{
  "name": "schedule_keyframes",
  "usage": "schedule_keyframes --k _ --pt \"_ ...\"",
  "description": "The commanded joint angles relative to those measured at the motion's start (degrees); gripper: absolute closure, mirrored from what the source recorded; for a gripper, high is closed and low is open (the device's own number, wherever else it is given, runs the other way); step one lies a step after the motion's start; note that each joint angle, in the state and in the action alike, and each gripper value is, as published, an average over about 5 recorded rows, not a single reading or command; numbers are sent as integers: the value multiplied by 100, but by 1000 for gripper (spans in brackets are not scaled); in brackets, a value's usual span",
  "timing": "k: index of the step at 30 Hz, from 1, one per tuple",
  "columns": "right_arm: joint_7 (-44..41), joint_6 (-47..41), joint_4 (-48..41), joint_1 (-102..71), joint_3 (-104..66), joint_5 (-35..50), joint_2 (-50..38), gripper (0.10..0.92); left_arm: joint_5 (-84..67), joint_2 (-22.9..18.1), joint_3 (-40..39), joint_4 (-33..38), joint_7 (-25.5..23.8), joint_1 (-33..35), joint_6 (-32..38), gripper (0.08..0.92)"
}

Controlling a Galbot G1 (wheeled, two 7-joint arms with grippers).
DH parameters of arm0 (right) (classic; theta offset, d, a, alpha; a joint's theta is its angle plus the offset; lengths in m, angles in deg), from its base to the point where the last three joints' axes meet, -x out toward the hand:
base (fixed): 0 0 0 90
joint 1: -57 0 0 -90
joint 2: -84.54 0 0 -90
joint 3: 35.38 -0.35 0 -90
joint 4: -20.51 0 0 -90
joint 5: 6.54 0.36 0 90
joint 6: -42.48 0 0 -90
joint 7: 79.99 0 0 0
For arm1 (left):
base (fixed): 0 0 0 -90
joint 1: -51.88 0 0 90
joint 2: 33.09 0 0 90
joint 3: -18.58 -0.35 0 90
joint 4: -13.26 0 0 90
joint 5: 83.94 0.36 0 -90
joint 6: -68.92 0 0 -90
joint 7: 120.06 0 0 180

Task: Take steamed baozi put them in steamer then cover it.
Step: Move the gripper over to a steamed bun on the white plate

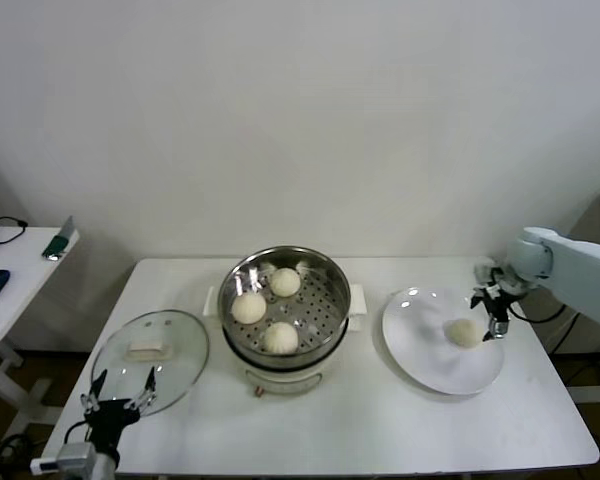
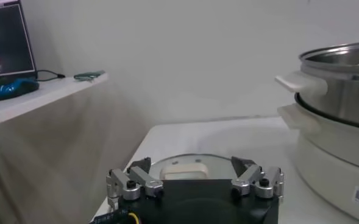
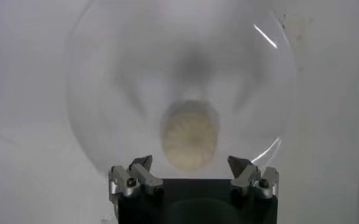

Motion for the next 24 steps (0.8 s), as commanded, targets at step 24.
schedule_keyframes --k 24 --pt "-54 32 -470 -408 -531 -82 322 368 60 -5 -56 -47 -5 -31 17 177"
